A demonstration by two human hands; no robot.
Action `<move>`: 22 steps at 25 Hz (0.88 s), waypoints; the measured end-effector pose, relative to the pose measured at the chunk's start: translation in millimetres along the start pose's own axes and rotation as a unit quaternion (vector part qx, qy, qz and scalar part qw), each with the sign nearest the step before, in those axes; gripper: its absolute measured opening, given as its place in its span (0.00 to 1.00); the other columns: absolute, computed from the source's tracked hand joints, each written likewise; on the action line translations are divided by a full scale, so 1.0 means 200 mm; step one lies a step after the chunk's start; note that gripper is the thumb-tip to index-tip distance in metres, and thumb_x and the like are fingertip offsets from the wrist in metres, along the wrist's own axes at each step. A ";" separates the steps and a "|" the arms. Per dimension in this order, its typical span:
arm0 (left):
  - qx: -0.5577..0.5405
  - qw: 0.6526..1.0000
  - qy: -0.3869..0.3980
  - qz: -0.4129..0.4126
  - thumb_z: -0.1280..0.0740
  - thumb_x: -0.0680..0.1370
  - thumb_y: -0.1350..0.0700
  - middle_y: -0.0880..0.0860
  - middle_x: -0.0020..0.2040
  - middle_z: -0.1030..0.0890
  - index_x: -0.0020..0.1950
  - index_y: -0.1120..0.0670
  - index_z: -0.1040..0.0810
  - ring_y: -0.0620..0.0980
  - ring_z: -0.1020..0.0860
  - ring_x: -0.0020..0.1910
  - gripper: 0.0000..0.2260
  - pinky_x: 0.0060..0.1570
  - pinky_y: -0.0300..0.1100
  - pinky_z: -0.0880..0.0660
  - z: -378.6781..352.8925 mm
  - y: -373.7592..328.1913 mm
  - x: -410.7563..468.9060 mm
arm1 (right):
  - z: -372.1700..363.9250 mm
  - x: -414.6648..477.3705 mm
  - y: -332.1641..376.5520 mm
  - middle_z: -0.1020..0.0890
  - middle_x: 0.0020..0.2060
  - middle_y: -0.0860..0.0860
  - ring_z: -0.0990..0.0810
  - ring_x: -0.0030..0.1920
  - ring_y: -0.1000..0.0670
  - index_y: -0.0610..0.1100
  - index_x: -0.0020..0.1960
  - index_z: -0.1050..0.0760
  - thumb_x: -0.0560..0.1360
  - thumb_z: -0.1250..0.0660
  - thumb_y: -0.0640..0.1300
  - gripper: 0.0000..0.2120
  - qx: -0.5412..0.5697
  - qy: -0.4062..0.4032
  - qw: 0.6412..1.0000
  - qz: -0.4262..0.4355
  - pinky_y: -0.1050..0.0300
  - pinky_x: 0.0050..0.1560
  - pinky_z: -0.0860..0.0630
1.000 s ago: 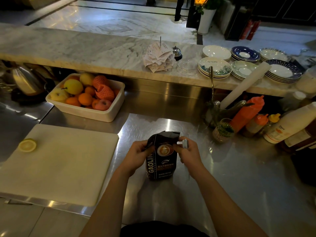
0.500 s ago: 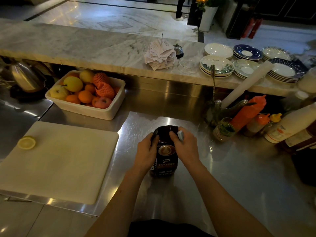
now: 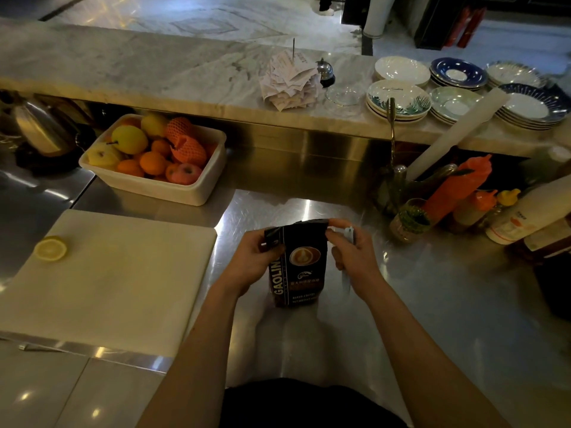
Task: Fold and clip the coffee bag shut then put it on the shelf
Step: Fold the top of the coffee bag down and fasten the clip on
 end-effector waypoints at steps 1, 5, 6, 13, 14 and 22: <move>0.009 1.000 -0.002 -0.011 0.34 0.77 0.68 0.47 0.49 0.15 0.52 0.48 0.17 0.39 0.17 0.49 0.15 0.47 0.34 0.23 0.00 -0.01 0.00 | 0.00 0.00 -0.03 0.18 0.34 0.46 0.34 0.22 0.57 0.47 0.45 0.17 0.77 0.35 0.39 0.09 0.026 -0.001 0.999 -0.028 0.62 0.23 0.40; 0.120 0.992 0.026 -0.039 0.35 0.75 0.74 0.49 0.60 0.20 0.51 0.45 0.15 0.46 0.23 0.61 0.23 0.59 0.42 0.23 -0.03 0.01 0.03 | 0.04 0.00 -0.10 0.14 0.46 0.44 0.36 0.23 0.54 0.44 0.42 0.17 0.77 0.36 0.49 0.13 0.019 -0.011 0.996 -0.089 0.61 0.24 0.42; 0.121 0.992 0.033 -0.032 0.36 0.74 0.75 0.51 0.62 0.21 0.50 0.46 0.15 0.48 0.23 0.62 0.25 0.60 0.45 0.23 -0.02 0.04 0.03 | 0.04 0.01 -0.11 0.14 0.45 0.46 0.32 0.24 0.55 0.45 0.44 0.17 0.77 0.35 0.51 0.12 -0.018 -0.009 0.997 -0.081 0.63 0.24 0.38; 0.153 0.986 0.065 -0.005 0.43 0.70 0.77 0.50 0.58 0.19 0.46 0.45 0.16 0.46 0.23 0.62 0.29 0.62 0.40 0.27 -0.02 0.11 -0.03 | 0.02 0.00 -0.10 0.19 0.36 0.56 0.20 0.40 0.56 0.50 0.40 0.22 0.69 0.25 0.39 0.08 -0.232 -0.018 0.973 0.003 0.57 0.42 0.24; 0.129 0.990 0.048 -0.002 0.42 0.69 0.76 0.51 0.55 0.17 0.44 0.47 0.17 0.46 0.21 0.59 0.26 0.60 0.43 0.26 -0.01 0.11 -0.04 | 0.01 0.00 -0.09 0.20 0.34 0.56 0.21 0.38 0.57 0.51 0.38 0.23 0.69 0.26 0.38 0.10 -0.242 -0.020 0.970 0.011 0.60 0.41 0.27; 0.141 0.984 -0.094 -0.048 0.30 0.76 0.59 0.50 0.42 0.15 0.46 0.55 0.16 0.45 0.17 0.44 0.03 0.48 0.37 0.22 -0.02 0.00 -0.01 | -0.03 -0.02 -0.08 0.16 0.42 0.55 0.18 0.44 0.55 0.48 0.47 0.18 0.72 0.27 0.46 0.05 -0.252 0.031 0.966 0.052 0.59 0.47 0.23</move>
Point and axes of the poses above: each hand's wrist, its own x-axis towards the middle knuckle, its own z-axis out of the back of the hand, y = z × x, the point moved 8 cm from there along x, towards the middle knuckle
